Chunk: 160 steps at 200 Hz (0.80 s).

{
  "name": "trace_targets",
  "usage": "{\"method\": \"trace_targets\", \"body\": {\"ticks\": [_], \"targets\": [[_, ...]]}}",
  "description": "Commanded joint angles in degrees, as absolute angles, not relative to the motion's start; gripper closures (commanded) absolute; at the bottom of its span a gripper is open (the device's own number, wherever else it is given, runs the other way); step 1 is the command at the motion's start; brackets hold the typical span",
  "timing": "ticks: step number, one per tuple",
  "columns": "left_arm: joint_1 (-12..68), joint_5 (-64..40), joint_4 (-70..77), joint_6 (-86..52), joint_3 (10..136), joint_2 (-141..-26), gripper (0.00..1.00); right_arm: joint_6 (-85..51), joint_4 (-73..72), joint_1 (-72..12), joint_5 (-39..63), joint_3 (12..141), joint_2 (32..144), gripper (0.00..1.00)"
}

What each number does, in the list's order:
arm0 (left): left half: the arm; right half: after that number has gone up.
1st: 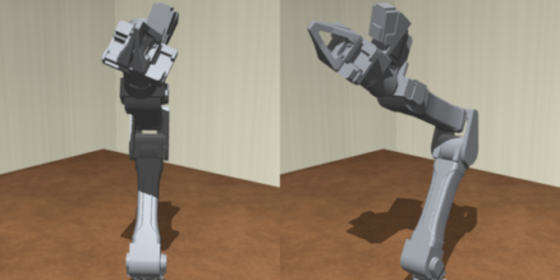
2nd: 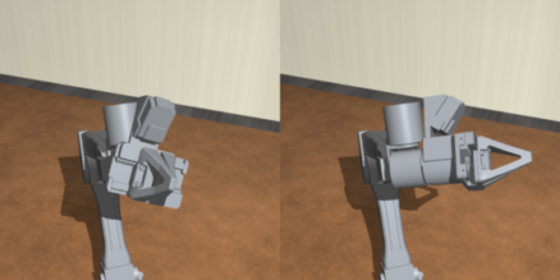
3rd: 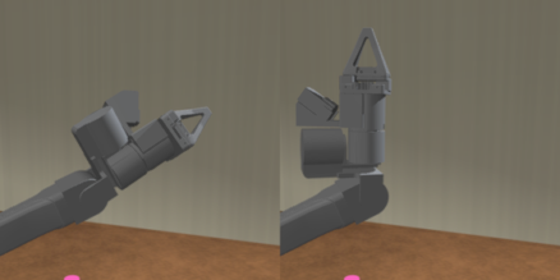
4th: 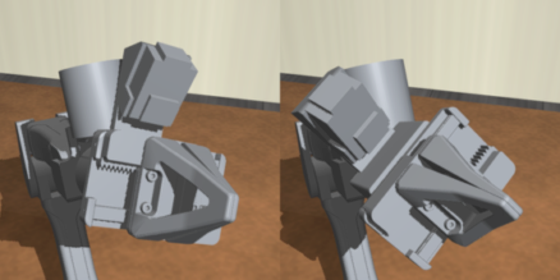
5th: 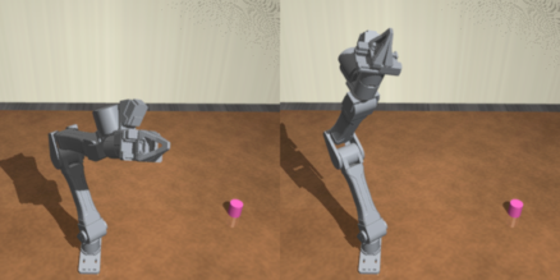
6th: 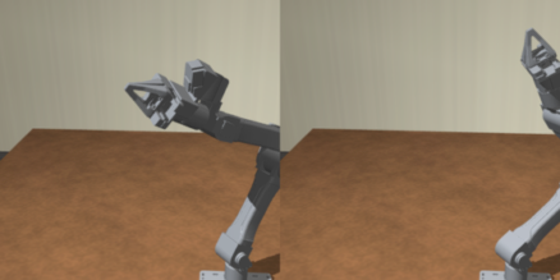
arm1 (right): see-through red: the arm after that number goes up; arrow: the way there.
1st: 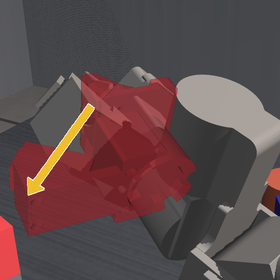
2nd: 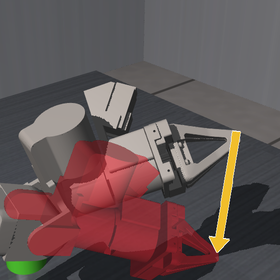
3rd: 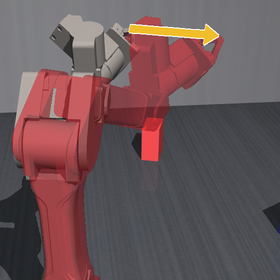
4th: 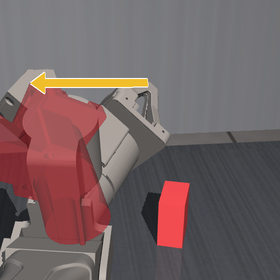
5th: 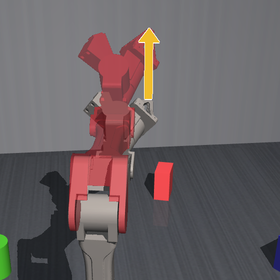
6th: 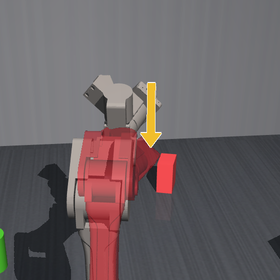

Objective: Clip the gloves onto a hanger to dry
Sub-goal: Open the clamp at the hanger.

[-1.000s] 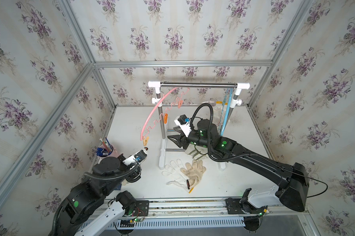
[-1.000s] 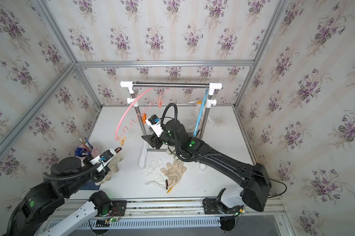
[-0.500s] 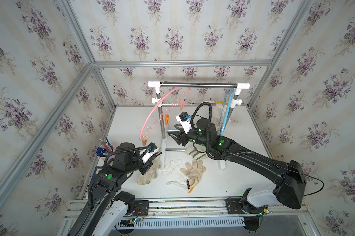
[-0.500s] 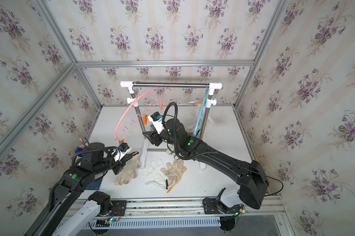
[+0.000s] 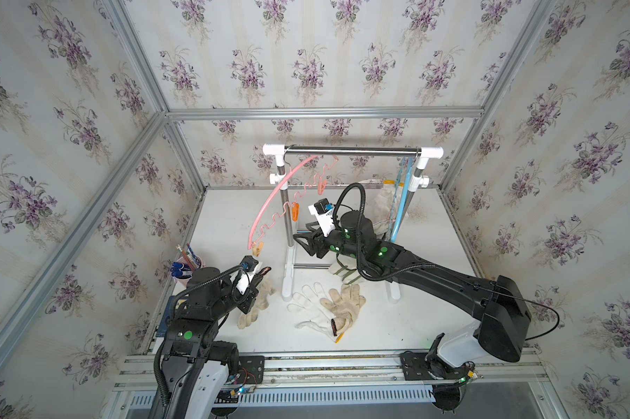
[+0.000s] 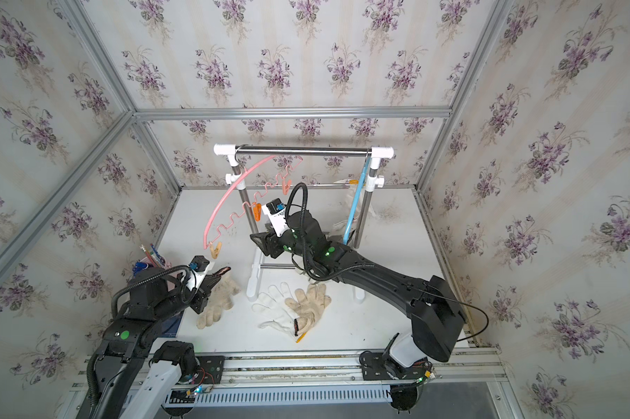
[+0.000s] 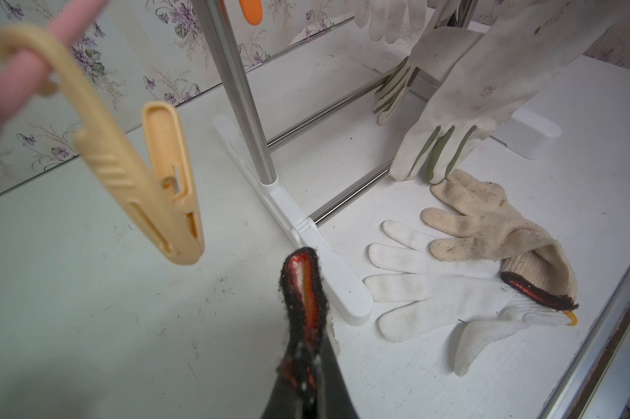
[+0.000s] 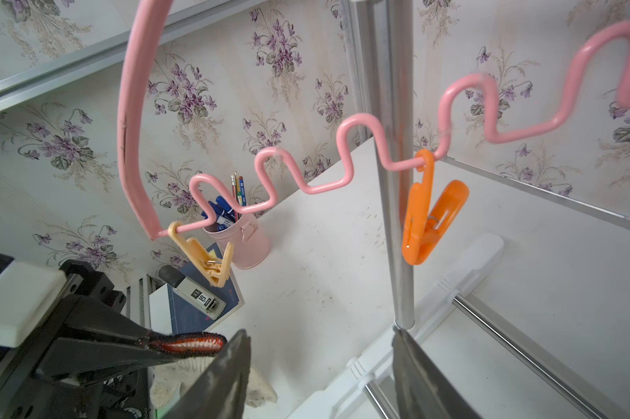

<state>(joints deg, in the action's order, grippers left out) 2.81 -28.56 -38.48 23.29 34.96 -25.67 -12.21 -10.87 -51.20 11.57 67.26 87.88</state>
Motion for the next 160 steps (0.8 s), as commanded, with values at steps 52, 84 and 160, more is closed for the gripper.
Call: {"method": "trace_targets", "body": {"ticks": [52,84,160], "targets": [[-3.98,-24.34,-32.99,12.88,30.43,-22.68,1.0,-18.94,-21.29,-53.39,22.57,66.96,93.21,0.34],[-5.64,-24.98,-29.21,10.96,28.67,-21.7,1.0,-18.46,-22.48,-55.47,22.74,68.8,96.33,0.32],[-5.73,-26.25,-27.76,11.24,27.35,-20.24,1.0,-18.28,-24.15,-58.14,18.66,73.98,103.95,0.23]]}}
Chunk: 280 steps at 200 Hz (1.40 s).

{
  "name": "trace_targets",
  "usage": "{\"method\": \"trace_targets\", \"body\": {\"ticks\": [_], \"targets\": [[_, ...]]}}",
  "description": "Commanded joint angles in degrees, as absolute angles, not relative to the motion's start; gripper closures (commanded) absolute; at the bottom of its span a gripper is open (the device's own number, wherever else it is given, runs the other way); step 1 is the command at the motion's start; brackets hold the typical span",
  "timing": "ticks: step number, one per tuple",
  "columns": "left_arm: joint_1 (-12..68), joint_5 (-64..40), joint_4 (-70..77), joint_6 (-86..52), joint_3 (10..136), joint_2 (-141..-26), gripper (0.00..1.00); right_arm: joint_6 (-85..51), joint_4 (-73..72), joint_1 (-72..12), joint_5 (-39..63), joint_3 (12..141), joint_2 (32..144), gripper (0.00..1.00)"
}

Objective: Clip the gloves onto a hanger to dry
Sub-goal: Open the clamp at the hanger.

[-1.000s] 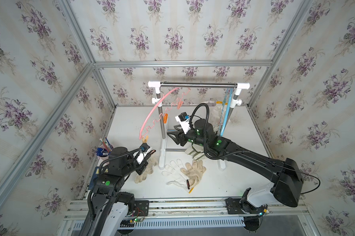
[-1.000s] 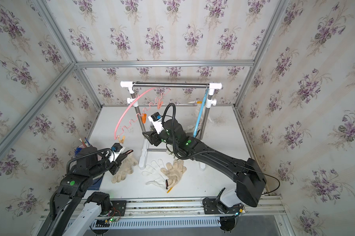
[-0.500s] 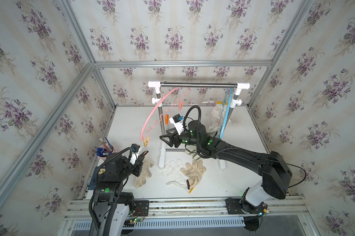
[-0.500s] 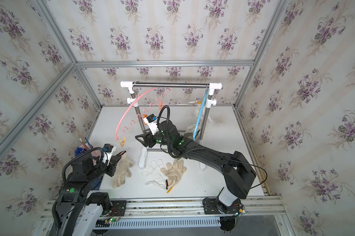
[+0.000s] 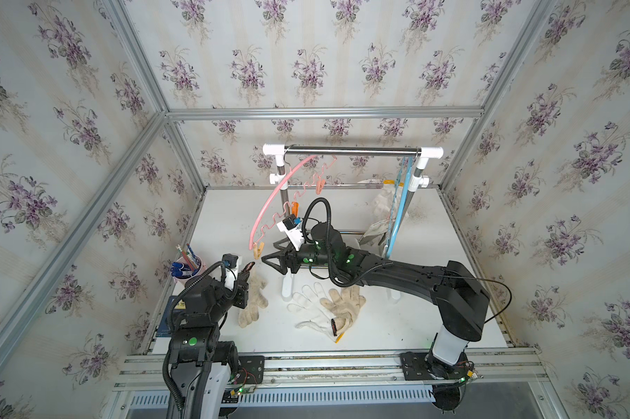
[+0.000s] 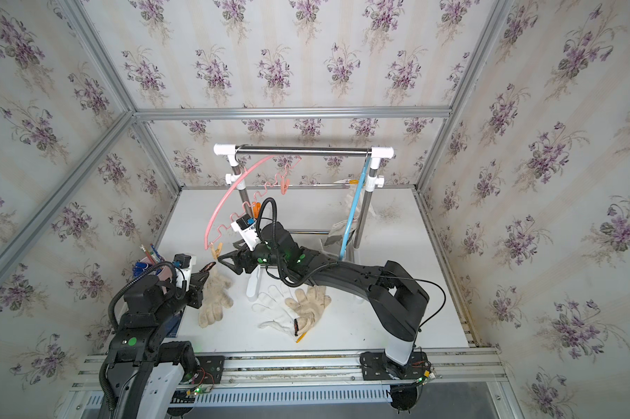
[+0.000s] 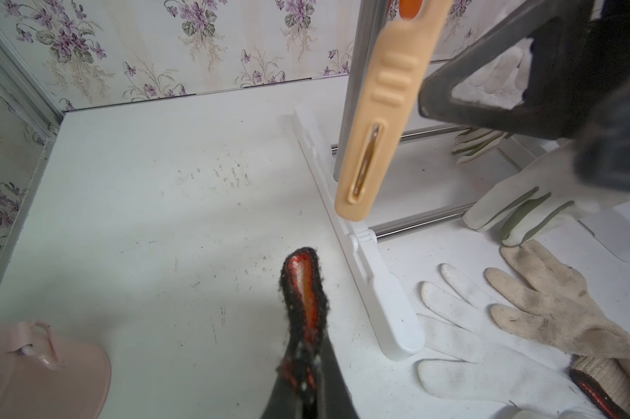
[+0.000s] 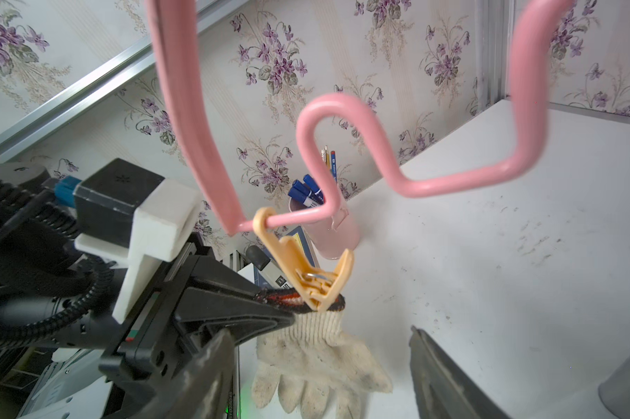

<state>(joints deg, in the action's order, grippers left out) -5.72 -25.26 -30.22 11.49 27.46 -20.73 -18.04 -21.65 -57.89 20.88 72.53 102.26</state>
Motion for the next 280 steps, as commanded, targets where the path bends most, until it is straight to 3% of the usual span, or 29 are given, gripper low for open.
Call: {"method": "trace_targets", "body": {"ticks": [1,109,251,280], "targets": [[-5.77,-26.31,-27.77,11.24,27.34,-20.27,1.0,-18.28,-24.16,-58.12,18.6,73.99,104.01,0.23],[-5.3,-27.43,-27.07,10.79,26.8,-19.71,1.0,-17.32,-28.99,-59.98,14.34,75.78,107.2,0.24],[-5.07,-27.82,-26.81,10.61,26.63,-19.73,1.0,-15.47,-27.25,-61.41,10.81,79.17,108.7,0.44],[-5.01,-28.02,-26.76,10.63,26.59,-19.54,1.0,-14.24,-26.31,-61.42,10.69,79.18,108.81,0.43]]}}
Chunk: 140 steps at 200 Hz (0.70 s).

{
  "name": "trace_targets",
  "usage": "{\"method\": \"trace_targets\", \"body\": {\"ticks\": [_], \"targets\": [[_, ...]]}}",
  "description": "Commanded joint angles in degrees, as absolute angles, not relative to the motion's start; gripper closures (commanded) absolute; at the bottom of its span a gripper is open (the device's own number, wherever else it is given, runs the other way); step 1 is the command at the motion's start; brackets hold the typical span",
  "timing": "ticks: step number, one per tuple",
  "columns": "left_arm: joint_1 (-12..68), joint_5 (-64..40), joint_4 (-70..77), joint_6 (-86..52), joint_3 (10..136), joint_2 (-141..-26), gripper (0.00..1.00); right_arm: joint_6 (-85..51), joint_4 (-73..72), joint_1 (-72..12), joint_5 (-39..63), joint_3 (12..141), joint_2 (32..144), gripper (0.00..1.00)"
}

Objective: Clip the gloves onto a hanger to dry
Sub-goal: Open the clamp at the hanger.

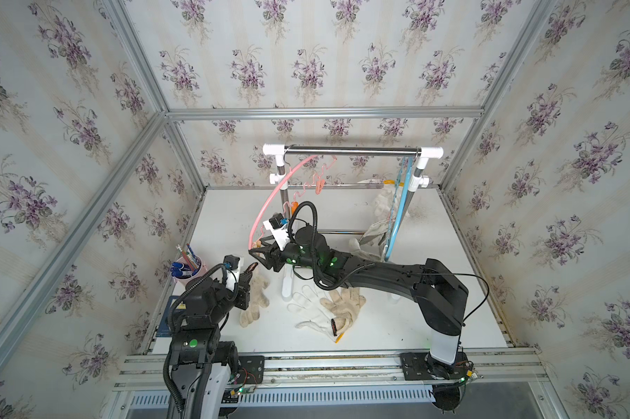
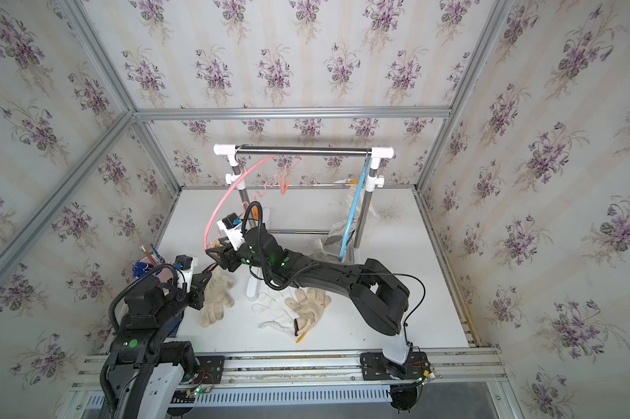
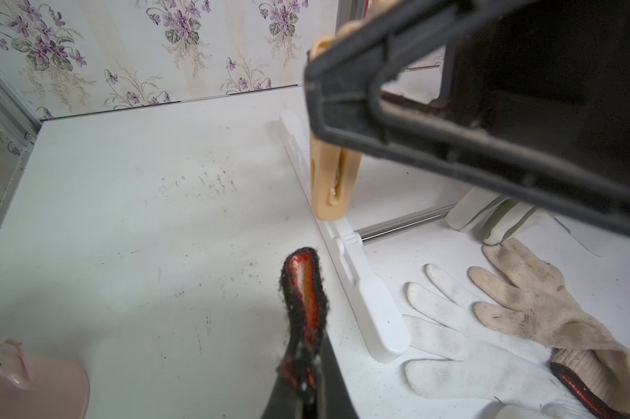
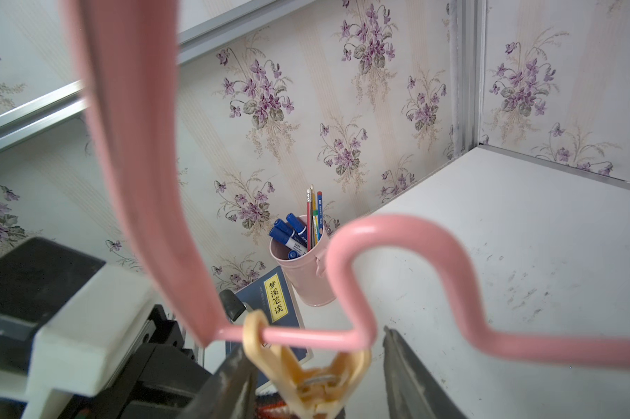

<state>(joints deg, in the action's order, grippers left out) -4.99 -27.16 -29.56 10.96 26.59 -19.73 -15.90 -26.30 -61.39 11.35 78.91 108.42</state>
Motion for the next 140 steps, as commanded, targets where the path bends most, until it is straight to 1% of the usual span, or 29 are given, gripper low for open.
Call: {"method": "trace_targets", "body": {"ticks": [1,24,72,107,140], "targets": [[-5.01,-28.03,-26.78,10.63,26.61,-19.57,1.0,-14.1,-26.29,-61.39,10.66,79.19,108.81,0.42],[-4.87,-28.1,-26.94,10.63,26.64,-19.47,1.0,-11.96,-26.25,-61.43,11.31,78.7,108.5,0.39],[-4.86,-28.33,-26.81,10.68,26.62,-19.51,1.0,-9.26,-26.96,-61.41,12.96,79.13,108.8,0.38],[-4.76,-28.42,-26.81,10.63,26.57,-19.57,1.0,-8.7,-27.9,-61.37,13.41,79.28,109.1,0.4],[-4.79,-28.48,-26.81,10.63,26.56,-19.52,1.0,-8.6,-28.6,-61.43,13.14,79.1,109.0,0.44]]}}
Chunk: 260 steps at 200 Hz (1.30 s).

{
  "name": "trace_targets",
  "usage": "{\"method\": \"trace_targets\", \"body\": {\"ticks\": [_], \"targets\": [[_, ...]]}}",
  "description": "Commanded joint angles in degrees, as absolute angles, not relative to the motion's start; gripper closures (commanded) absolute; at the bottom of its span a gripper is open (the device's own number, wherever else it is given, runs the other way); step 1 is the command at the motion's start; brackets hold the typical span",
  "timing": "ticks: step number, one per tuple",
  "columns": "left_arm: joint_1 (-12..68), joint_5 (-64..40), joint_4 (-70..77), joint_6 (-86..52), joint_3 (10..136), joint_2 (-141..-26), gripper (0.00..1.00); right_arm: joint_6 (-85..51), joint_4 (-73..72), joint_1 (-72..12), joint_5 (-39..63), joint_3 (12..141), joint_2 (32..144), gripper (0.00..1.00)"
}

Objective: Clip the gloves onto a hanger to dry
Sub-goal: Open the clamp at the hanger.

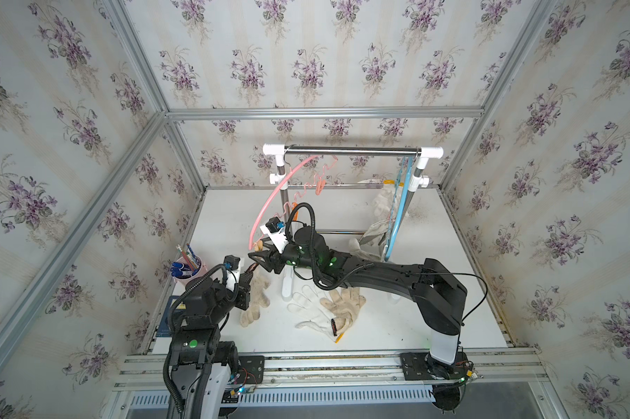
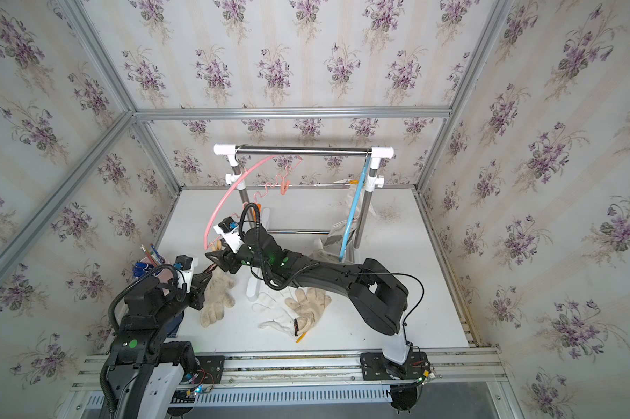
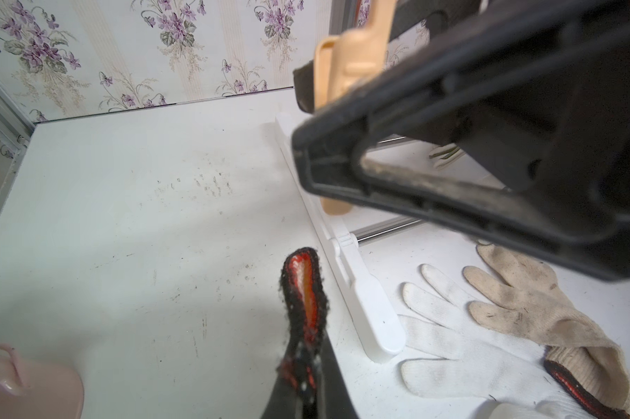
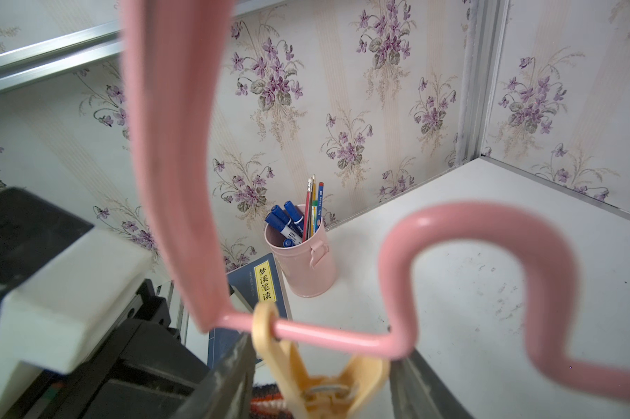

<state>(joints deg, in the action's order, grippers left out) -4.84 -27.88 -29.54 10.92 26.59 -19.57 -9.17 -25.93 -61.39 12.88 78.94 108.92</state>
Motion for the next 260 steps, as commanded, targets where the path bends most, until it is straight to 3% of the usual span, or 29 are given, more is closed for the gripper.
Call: {"method": "trace_targets", "body": {"ticks": [1,80,179,260], "targets": [[-4.77,-28.48,-26.81,10.59,26.59,-19.51,1.0,-8.61,-28.58,-61.43,13.12,79.1,108.99,0.44],[-4.75,-28.48,-26.81,10.65,26.59,-19.42,1.0,-7.95,-28.69,-61.34,13.18,79.27,108.54,0.51],[-4.65,-28.9,-26.81,10.8,26.8,-19.34,1.0,-7.73,-28.44,-61.32,12.29,79.12,107.8,0.71],[-4.61,-39.5,-29.88,19.29,29.85,-18.9,1.0,-6.15,-26.3,-60.89,11.26,77.03,104.71,0.78]]}}
